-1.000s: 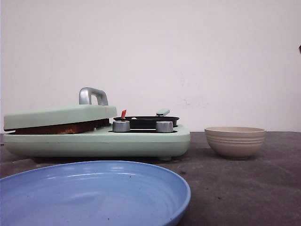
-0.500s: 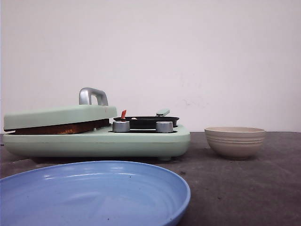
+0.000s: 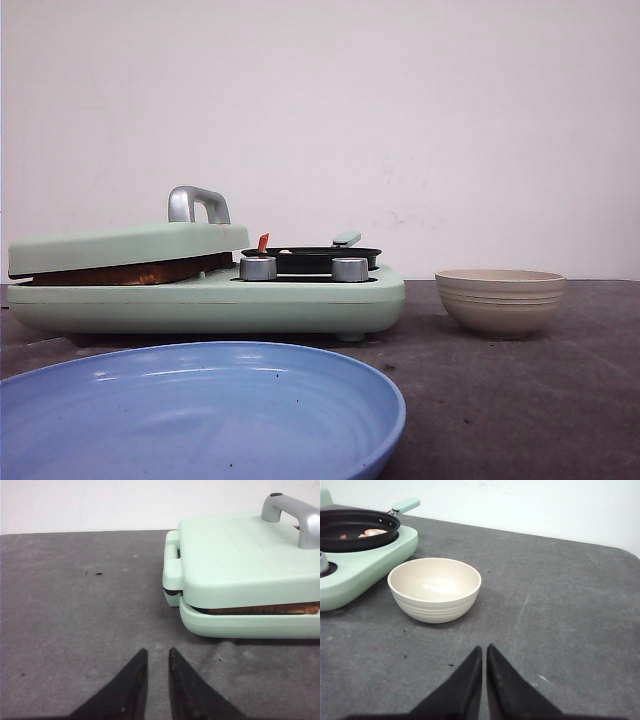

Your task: Make breakfast with bread and shrimp

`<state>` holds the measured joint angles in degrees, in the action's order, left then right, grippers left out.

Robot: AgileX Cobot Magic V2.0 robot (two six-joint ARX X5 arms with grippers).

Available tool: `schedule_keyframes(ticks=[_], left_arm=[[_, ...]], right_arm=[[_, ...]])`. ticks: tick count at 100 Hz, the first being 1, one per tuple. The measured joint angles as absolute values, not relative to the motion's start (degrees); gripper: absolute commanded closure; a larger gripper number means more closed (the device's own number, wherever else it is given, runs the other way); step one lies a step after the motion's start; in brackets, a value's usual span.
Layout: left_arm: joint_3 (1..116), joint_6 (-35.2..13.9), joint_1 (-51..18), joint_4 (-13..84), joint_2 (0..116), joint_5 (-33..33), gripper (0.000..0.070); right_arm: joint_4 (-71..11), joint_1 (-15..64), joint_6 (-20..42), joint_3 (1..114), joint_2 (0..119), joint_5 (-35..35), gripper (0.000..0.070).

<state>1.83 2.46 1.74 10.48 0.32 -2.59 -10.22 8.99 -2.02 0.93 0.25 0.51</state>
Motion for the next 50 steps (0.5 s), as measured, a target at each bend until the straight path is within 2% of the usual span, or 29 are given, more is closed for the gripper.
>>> schedule_keyframes(ticks=[50], left_arm=[[1.8,2.5,1.7,10.5,0.3,-2.6,0.0700]], right_arm=[[-10.2,8.2,-1.2,1.0,0.3,-0.7,0.0691]])
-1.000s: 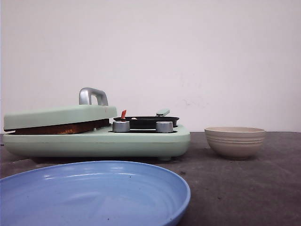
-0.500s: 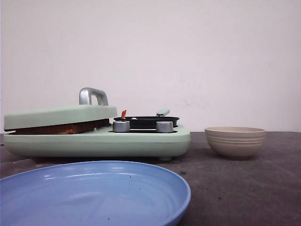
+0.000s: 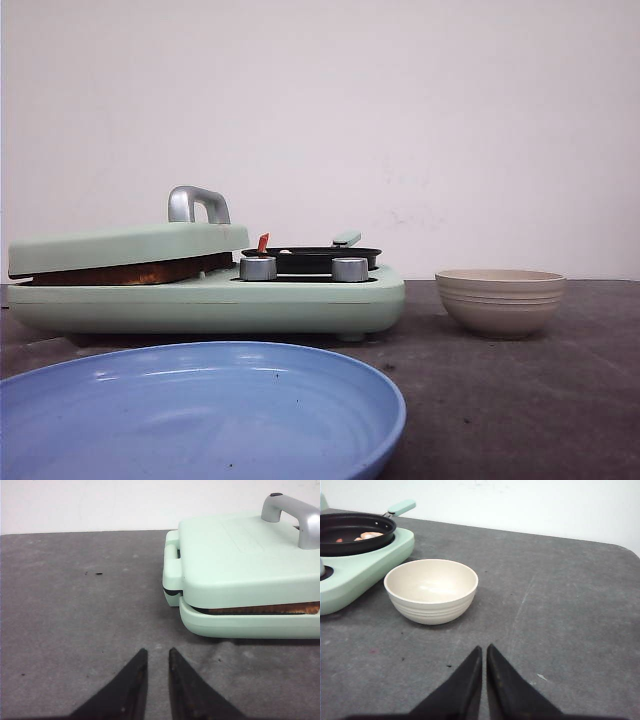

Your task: Make breakfast with bread and shrimp

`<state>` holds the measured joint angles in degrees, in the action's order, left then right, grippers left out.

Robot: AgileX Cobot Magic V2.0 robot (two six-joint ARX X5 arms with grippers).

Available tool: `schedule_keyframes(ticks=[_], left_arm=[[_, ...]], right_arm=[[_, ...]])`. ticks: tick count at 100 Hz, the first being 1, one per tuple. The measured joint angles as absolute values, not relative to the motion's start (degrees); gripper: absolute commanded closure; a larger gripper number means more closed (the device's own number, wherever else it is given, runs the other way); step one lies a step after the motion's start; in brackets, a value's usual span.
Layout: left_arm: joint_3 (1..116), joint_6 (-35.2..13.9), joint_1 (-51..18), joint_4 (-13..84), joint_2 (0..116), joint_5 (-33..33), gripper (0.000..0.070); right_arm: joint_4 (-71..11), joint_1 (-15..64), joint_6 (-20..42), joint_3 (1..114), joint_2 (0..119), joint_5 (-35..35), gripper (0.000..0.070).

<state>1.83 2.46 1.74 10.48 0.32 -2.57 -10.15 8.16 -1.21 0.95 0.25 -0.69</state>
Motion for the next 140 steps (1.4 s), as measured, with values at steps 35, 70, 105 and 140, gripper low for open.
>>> schedule_keyframes(ticks=[35,70,105,140], left_arm=[[1.8,2.5,1.7,10.5,0.3,-2.6,0.0700],[1.8,2.5,1.7,10.5,0.3,-2.6,0.0700],[1.8,2.5,1.7,10.5,0.3,-2.6,0.0700],[1.8,2.5,1.7,10.5,0.3,-2.6,0.0700]], right_arm=[[-10.2,6.3,-1.2,1.0,0.3,0.1,0.0691],[-10.1,3.1,-1.2,1.0,0.3,3.3,0.0691],[-9.9,3.1,-1.2,0.9,0.3,2.9,0.0691],[-9.7,3.1,-1.2,0.9,0.3,3.0,0.0691]])
